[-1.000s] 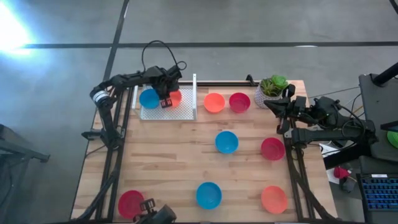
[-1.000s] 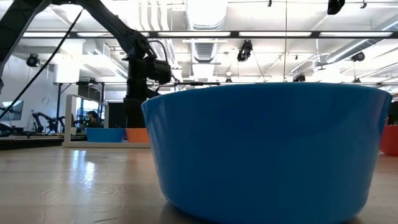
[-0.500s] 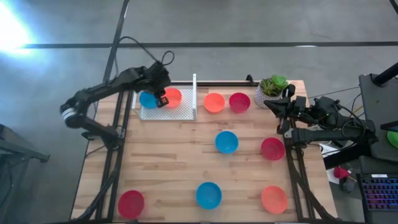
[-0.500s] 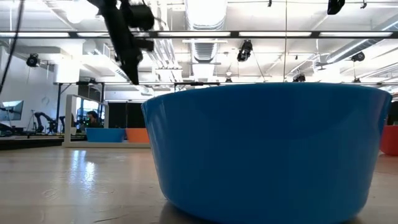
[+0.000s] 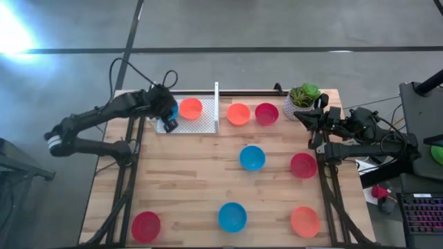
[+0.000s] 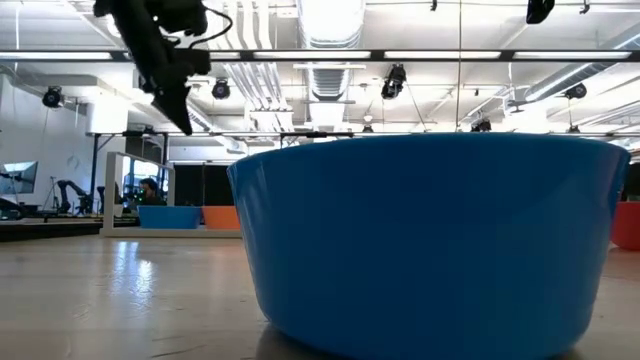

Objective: Pick & Place Mini bowls
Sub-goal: Adjust the bowls on the shelf

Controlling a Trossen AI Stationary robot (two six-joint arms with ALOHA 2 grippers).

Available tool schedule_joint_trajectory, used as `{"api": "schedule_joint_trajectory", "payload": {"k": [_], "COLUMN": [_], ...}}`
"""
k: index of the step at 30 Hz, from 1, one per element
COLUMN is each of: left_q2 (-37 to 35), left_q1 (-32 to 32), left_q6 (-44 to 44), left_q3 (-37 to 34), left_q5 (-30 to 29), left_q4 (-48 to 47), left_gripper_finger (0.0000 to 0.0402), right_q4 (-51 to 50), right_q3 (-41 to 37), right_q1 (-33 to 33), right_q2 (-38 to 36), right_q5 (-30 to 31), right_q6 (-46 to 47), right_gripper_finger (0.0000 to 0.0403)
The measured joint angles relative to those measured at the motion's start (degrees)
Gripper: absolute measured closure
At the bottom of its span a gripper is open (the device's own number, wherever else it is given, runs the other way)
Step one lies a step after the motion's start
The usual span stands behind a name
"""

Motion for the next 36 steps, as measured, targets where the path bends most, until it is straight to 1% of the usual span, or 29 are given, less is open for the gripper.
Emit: {"api": "schedule_joint_trajectory", "payload": {"k": [2,5,11,14,16,22,26,31,36], "left_q2": [-1.0,-1.9,-2.2,-3.1,-3.8,-7.3,-9.9,-12.3,-11.9], "left_q1": [-0.1,-0.1,-0.5,-1.4,-2.2,-5.9,-9.4,-13.3,-13.6], "left_q6": [-0.8,-1.7,-2.3,-2.3,-2.8,-6.5,-9.5,-10.7,-12.2], "left_q3": [-1.7,-3.1,-2.7,-1.7,-0.8,0.7,0.7,0.8,0.7], "left_q5": [0.1,0.7,1.6,1.6,1.6,1.6,1.4,1.0,0.6], "left_q4": [1.2,1.9,2.8,3.8,4.0,4.3,6.1,9.1,7.6], "left_gripper_finger": [0.0398,0.04,0.0401,0.0401,0.0401,0.0401,0.0401,0.0401,0.0401], "right_q4": [0.0,0.0,-0.3,-0.4,-0.6,-0.6,-0.7,-8.2,-17.5], "right_q3": [0.0,0.0,0.0,0.0,0.0,0.0,0.0,4.2,11.1], "right_q1": [0.0,0.0,0.0,0.0,0.0,0.0,0.0,0.0,0.0], "right_q2": [0.0,0.0,0.2,0.5,0.6,1.4,3.7,8.6,13.6], "right_q5": [0.0,0.0,0.4,5.0,7.7,8.1,9.2,9.2,9.1], "right_q6": [0.7,1.4,3.8,6.1,7.4,12.0,15.4,17.5,17.4], "right_gripper_finger": [0.0394,0.0394,0.0394,0.0394,0.0394,0.0394,0.0394,0.0394,0.0394]}}
